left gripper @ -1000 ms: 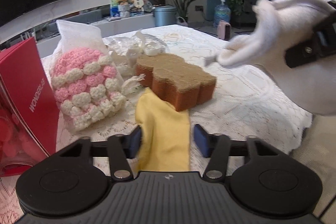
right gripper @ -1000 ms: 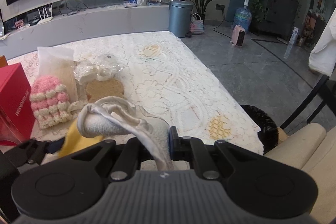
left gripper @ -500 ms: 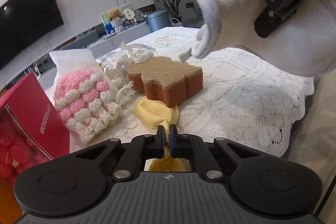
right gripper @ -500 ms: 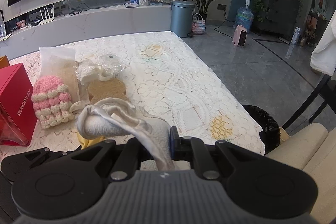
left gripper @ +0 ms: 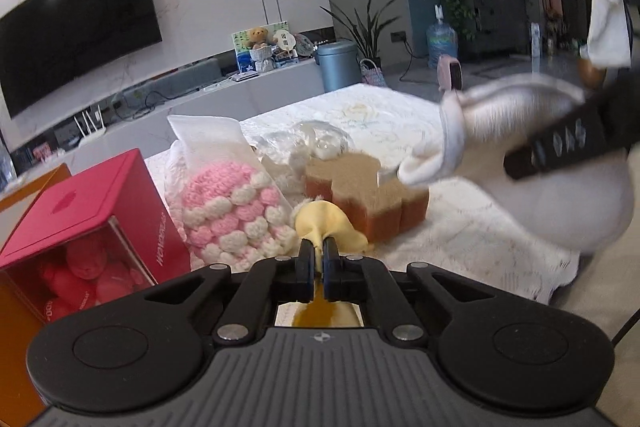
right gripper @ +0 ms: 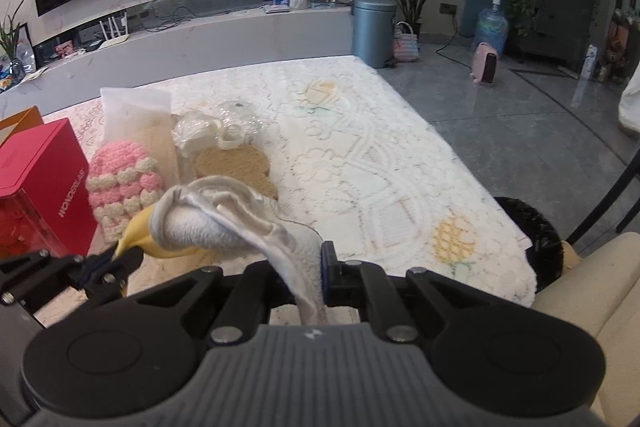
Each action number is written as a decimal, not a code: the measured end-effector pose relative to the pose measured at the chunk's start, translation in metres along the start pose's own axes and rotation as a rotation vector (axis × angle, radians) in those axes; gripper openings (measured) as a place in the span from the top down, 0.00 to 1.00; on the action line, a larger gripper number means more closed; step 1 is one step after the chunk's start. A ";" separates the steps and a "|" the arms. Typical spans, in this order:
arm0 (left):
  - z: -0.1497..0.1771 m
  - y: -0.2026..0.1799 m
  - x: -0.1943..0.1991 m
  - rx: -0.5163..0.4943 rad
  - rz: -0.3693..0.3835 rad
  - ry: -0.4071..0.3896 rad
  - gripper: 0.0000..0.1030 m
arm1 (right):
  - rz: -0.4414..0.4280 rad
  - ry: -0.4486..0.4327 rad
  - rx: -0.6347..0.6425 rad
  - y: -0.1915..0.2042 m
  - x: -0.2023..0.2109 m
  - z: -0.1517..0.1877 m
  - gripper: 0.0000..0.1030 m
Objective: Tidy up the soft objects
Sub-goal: 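Lift the yellow cloth with the left gripper while the right carries the white cloth over the box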
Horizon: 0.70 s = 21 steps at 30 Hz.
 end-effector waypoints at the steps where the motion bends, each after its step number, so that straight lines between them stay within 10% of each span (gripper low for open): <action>1: -0.002 0.003 0.002 0.019 0.009 -0.008 0.96 | -0.002 0.002 0.001 0.001 -0.001 0.000 0.97; 21: -0.084 0.129 0.080 0.192 -0.104 -0.164 0.96 | -0.109 0.013 0.013 0.048 -0.025 -0.001 0.97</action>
Point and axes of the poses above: each gripper's, at about its wrist camera, not at the fingertips, and x roughly against the way its jaws point, y to its left, z to its underside, the point moved 8 cm from there along -x, roughly the way its jaws point, and after that the axes turned 4 degrees about -z, right-handed, at the moved point
